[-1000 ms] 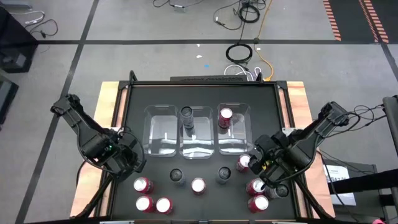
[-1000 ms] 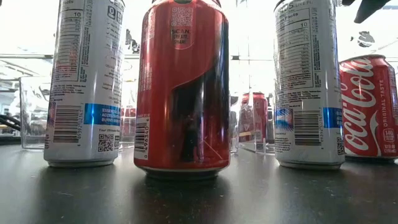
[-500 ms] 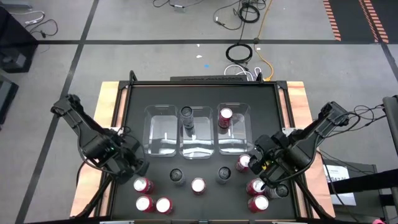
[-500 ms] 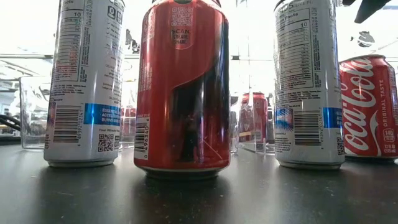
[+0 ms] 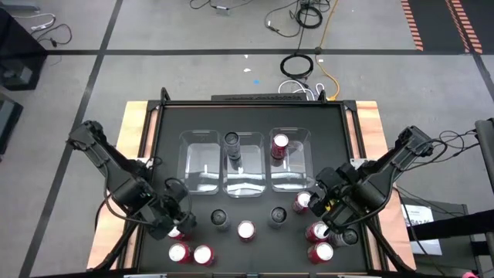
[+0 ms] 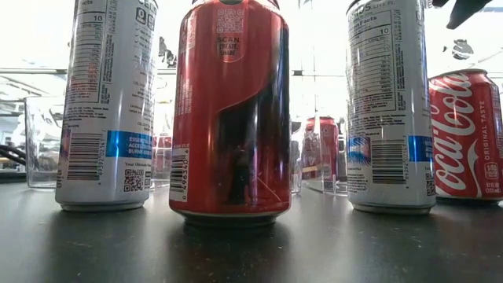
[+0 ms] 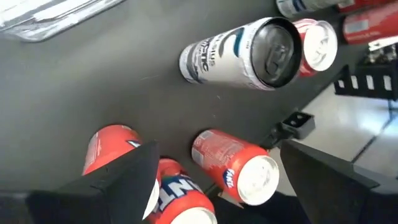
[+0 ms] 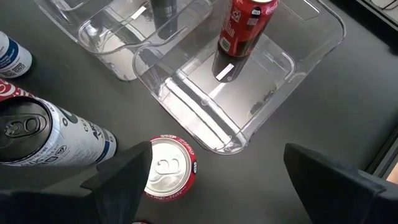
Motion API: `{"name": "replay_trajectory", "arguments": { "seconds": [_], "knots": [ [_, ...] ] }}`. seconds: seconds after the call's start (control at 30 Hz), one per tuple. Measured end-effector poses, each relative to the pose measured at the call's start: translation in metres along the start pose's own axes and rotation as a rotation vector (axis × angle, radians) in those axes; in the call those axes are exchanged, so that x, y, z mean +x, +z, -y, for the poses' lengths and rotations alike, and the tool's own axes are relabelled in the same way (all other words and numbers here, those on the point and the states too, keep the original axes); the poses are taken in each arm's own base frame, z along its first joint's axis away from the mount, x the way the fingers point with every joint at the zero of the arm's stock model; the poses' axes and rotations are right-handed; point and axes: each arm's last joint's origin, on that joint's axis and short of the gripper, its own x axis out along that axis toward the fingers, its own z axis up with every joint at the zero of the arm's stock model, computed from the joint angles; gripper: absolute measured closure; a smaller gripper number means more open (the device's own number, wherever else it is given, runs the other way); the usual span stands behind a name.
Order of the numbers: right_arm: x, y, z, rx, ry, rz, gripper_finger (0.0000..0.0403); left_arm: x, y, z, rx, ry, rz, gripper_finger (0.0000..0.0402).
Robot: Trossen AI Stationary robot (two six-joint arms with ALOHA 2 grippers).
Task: Sort soda cans
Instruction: Put the top left orange soda can into the left transparent bin
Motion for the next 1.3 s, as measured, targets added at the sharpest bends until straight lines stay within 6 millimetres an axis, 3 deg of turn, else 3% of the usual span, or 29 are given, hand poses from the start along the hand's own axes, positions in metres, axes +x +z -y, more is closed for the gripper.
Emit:
{"name": "replay_trajectory", "arguments": {
  "seconds": [0.33,0.87,1.3],
  "knots": [
    [0.000,0.000,0.000,0.002,0.001,0.001,0.0046,0.033,-0.002,0.003,-0.021,0.148,0.038,0.0056],
    [0.000,0.000,-0.002,0.017,0.020,0.001,0.0046,0.062,-0.018,-0.007,-0.038,0.408,-0.050,0.0056],
    [0.000,0.000,-0.003,0.021,0.027,0.001,0.0046,0.066,-0.029,-0.009,-0.017,0.464,-0.182,0.0056]
  ]
}}
